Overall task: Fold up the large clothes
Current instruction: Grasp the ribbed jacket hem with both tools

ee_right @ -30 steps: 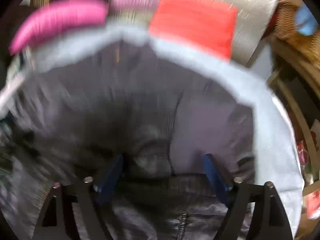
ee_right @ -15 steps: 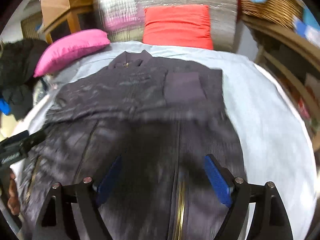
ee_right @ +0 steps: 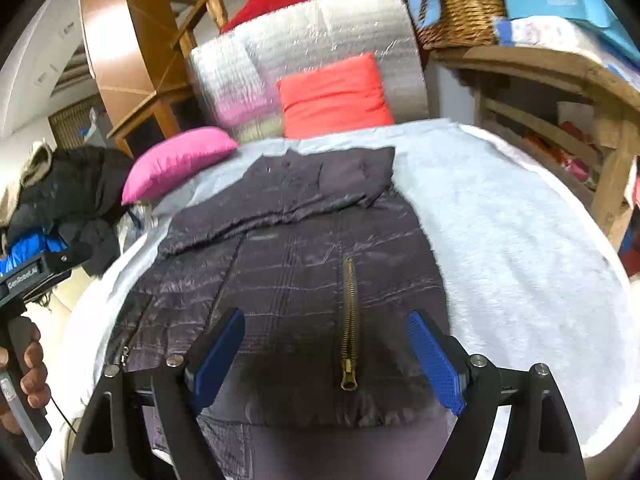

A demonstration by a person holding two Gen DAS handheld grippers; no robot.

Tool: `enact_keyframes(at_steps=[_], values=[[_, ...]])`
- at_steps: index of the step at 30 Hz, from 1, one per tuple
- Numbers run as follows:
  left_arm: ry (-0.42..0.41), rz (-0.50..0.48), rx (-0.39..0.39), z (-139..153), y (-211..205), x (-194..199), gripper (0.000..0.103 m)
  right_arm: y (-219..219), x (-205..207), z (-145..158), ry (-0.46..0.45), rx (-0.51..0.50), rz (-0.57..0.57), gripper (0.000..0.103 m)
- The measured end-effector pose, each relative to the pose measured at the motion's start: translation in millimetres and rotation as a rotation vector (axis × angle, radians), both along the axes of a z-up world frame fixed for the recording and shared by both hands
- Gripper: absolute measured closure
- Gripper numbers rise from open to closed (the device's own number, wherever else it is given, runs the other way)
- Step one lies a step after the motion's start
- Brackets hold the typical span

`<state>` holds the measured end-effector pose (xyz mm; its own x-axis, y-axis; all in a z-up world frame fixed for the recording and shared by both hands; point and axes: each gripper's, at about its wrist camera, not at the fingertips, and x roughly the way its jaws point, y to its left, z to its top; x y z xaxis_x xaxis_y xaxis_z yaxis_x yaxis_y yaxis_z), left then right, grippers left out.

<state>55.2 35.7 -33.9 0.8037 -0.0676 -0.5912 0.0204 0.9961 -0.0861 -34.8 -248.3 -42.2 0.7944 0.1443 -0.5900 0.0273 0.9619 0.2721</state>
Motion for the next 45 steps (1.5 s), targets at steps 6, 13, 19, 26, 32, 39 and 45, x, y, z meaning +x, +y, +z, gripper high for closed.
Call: enact_keyframes(at_steps=[6,13,19,26,32,39,45], values=[[0.019,0.023,0.017,-20.7,14.0,-27.7,0.013,-13.9,-27.1,-2.2,-0.016,-0.004,-0.033,0.017],[0.198,0.193,-0.03,-90.5,79.6,-36.0,0.013,-52.8,-49.3,-36.4,0.084,0.043,-0.112,0.017],[0.27,0.255,-0.05,-118.5,107.4,-36.3,0.013,-71.4,-43.5,-64.2,0.169,0.14,-0.101,0.017],[0.35,0.261,-0.097,-144.5,118.9,-42.7,0.013,-84.2,-37.0,-96.9,0.25,0.26,-0.098,0.017],[0.387,0.234,-0.156,-156.2,123.4,-52.3,0.013,-76.2,-32.2,-94.7,0.231,0.287,-0.037,0.017],[0.407,0.238,-0.19,-166.2,129.1,-49.7,0.013,-61.4,-17.1,-99.9,0.247,0.288,0.0,0.017],[0.415,0.227,-0.226,-171.1,132.0,-43.9,0.017,-53.2,-11.9,-104.8,0.27,0.287,0.025,0.02]])
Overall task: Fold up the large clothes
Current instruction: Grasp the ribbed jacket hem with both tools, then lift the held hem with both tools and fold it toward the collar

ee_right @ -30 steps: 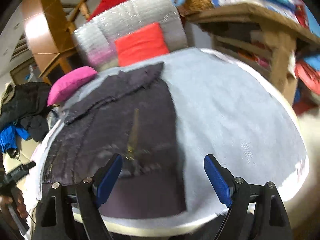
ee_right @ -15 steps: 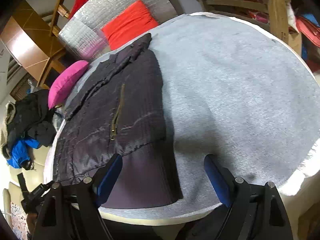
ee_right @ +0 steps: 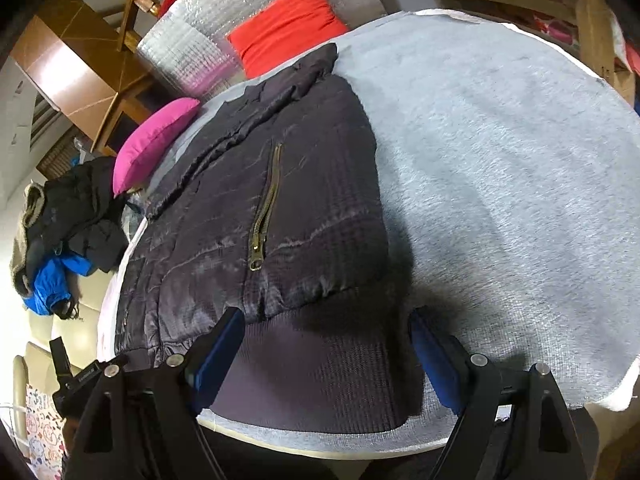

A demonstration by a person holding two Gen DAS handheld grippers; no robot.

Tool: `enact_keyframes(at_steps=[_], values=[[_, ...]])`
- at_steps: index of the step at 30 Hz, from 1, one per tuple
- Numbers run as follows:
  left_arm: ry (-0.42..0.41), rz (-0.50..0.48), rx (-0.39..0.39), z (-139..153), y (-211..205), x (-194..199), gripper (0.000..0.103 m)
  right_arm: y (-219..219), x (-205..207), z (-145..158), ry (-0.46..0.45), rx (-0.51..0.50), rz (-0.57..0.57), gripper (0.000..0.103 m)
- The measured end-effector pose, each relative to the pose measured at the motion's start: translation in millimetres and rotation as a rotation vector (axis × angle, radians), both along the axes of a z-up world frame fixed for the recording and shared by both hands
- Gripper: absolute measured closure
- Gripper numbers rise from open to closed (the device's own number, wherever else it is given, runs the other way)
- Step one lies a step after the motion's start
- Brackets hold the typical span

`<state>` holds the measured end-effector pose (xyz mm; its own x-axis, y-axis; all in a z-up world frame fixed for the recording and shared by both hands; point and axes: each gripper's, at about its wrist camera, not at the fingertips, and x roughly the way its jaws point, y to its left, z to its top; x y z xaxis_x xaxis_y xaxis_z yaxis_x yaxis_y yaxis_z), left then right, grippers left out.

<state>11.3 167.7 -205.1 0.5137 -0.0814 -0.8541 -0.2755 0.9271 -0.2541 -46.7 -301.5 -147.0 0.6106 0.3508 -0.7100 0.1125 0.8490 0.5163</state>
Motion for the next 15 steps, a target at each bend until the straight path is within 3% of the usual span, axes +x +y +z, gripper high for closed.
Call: enact_keyframes(at_steps=[1,3,4,6,10,12,15], values=[[-0.007,-0.005,-0.002,0.5,-0.9,0.4,0.026,1.4,1.1,-0.4,0.003,0.006,0.01,0.025],[-0.015,-0.016,0.001,2.1,-3.3,1.6,0.037,3.3,3.0,-2.5,0.027,-0.022,0.008,0.046],[-0.021,-0.023,0.001,2.8,-5.2,4.4,0.048,2.8,3.4,-3.5,0.033,-0.029,0.006,0.051],[-0.03,-0.041,0.0,5.1,-8.9,6.8,0.057,-1.4,3.0,-4.6,0.039,-0.014,0.002,0.061],[-0.033,-0.036,-0.001,6.2,-9.4,9.6,0.056,-5.4,0.2,-1.0,0.034,-0.028,-0.021,0.061],[-0.035,-0.031,-0.02,6.4,-6.4,9.1,0.053,-7.1,-3.1,5.8,0.011,-0.057,-0.039,0.05],[-0.031,-0.008,-0.028,6.0,-1.5,9.0,0.028,-8.8,-0.8,10.3,0.005,-0.096,-0.047,0.033]])
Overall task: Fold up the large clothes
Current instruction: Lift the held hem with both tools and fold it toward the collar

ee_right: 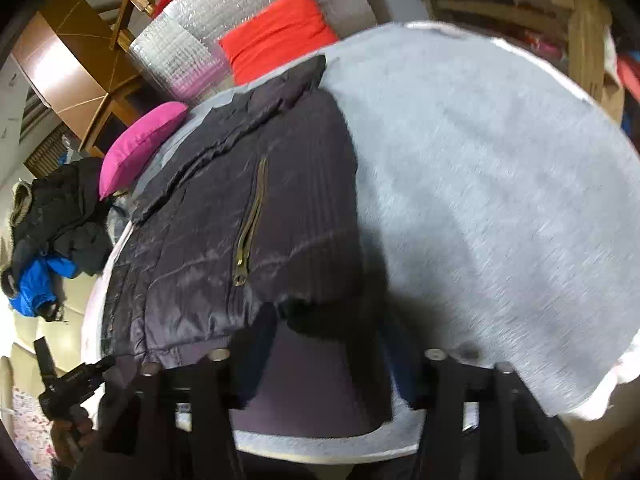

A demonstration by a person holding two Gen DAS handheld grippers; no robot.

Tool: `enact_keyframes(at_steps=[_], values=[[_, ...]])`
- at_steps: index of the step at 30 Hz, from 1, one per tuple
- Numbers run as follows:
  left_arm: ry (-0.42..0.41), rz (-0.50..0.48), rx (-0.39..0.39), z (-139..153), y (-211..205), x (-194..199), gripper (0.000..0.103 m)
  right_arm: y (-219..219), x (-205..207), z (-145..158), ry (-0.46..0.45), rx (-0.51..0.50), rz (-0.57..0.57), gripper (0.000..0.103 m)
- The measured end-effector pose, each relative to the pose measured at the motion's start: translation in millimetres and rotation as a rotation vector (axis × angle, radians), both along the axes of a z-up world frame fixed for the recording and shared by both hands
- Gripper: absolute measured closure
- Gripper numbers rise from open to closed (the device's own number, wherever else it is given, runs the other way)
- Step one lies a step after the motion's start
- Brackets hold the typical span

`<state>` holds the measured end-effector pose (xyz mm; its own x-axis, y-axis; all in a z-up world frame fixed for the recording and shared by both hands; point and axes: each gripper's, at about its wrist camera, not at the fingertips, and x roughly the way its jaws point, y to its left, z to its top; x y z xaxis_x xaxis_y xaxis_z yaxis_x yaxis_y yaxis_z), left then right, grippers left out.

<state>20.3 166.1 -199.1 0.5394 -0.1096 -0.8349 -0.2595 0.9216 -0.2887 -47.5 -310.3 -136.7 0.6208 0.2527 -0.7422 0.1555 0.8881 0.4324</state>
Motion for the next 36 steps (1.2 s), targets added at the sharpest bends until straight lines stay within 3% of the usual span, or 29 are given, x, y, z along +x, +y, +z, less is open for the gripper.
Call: enact_keyframes(at_steps=[4,5,6,7,8,10,11,13,19,25,29,31,32,33,36], values=[[-0.004,0.001,0.027,-1.6,-5.3,2.9,0.028,11.3,10.1,-8.6,0.027,0.014,0.06,0.032],[-0.009,-0.01,0.045,-0.8,-7.7,2.8,0.028,14.3,9.5,-8.3,0.021,0.029,0.076,0.036],[-0.013,-0.022,0.06,-0.3,-10.1,3.1,0.036,19.0,10.2,-8.9,0.024,0.041,0.095,0.049],[-0.016,-0.045,0.063,-0.4,-13.0,4.7,0.052,23.3,10.9,-9.0,0.033,0.006,0.096,0.056],[-0.012,-0.065,0.069,-0.1,-16.3,6.0,0.055,24.8,12.0,-10.2,0.041,-0.004,0.103,0.064],[-0.011,-0.067,0.095,1.3,-19.5,7.5,0.074,19.8,12.9,-11.7,0.049,0.035,0.098,0.071],[-0.01,-0.064,0.097,1.9,-19.2,8.2,0.077,16.9,13.4,-12.0,0.053,0.051,0.095,0.079],[-0.011,-0.058,0.081,3.0,-16.1,7.2,0.084,10.6,13.8,-12.9,0.056,0.092,0.091,0.082],[-0.039,-0.067,0.071,11.9,-9.9,-4.0,0.091,11.3,9.4,-8.3,0.045,0.125,0.093,0.084],[-0.042,-0.072,0.078,13.8,-9.7,-11.3,0.089,5.6,0.6,2.0,0.031,0.123,0.102,0.085],[-0.016,-0.023,0.031,2.7,-4.0,-4.5,0.073,4.0,6.0,-12.8,0.06,0.142,0.073,0.078],[-0.022,-0.007,0.026,2.3,-1.5,-5.6,0.053,3.6,5.5,-13.8,0.045,0.156,0.076,0.059],[-0.025,0.0,0.028,2.1,-0.3,-5.4,0.051,3.1,5.3,-14.1,0.034,0.181,0.078,0.03],[-0.026,0.002,0.023,1.6,0.5,-5.2,0.051,3.4,5.0,-13.1,0.019,0.192,0.08,0.024],[-0.027,0.0,0.026,-0.9,0.3,-4.2,0.05,8.6,9.1,-13.9,0.017,0.193,0.105,0.024]])
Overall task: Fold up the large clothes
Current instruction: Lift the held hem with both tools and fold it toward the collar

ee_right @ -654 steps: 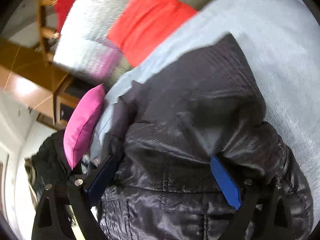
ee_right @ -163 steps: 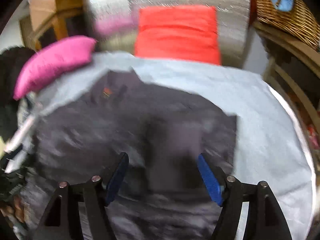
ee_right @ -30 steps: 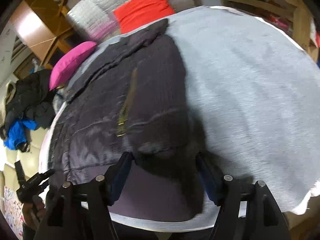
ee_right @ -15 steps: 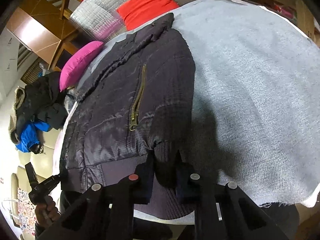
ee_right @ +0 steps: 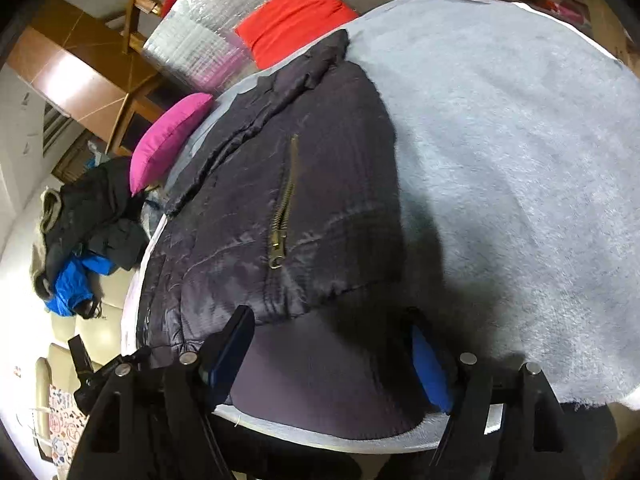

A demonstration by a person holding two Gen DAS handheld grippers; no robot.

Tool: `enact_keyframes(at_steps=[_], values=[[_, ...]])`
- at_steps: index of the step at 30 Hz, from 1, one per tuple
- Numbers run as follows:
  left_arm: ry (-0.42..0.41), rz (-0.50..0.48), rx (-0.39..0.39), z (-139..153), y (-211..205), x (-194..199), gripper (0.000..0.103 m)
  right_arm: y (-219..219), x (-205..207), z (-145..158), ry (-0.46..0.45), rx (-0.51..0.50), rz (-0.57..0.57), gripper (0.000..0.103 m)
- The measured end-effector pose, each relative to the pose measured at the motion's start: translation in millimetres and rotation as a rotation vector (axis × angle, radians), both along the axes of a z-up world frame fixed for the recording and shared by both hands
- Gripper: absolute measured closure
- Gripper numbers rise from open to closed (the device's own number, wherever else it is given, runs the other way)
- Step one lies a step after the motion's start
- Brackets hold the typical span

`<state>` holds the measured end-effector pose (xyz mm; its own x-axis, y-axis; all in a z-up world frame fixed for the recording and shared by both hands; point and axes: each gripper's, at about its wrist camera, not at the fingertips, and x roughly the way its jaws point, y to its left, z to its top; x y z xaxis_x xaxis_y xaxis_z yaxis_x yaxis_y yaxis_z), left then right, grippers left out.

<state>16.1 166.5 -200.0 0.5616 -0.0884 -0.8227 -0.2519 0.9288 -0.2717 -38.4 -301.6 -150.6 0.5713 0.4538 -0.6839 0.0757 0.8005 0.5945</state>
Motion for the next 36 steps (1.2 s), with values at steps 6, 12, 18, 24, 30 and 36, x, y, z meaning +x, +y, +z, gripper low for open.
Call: enact_keyframes(at_steps=[6,12,18,24,30,36], values=[[-0.02,-0.008,0.012,-5.0,-2.0,2.5,0.047,0.2,3.1,-8.0,-0.009,0.025,-0.006,0.024],[-0.015,0.012,0.007,-6.1,0.9,1.1,0.036,-4.0,1.5,-8.8,-0.017,0.038,-0.006,0.025],[0.025,0.071,0.01,-10.6,7.3,3.7,0.011,-0.4,7.6,-6.9,0.012,-0.011,0.042,0.03],[0.037,0.08,-0.005,-8.0,9.0,2.9,0.011,-2.3,5.9,-9.1,0.005,-0.032,0.045,0.038],[-0.004,0.033,-0.059,1.4,5.5,-2.5,0.011,3.9,4.5,-7.2,-0.021,-0.083,0.063,0.038],[0.002,-0.03,-0.046,1.6,-5.7,5.6,0.065,-7.5,3.4,-10.4,0.005,-0.072,0.036,0.071]])
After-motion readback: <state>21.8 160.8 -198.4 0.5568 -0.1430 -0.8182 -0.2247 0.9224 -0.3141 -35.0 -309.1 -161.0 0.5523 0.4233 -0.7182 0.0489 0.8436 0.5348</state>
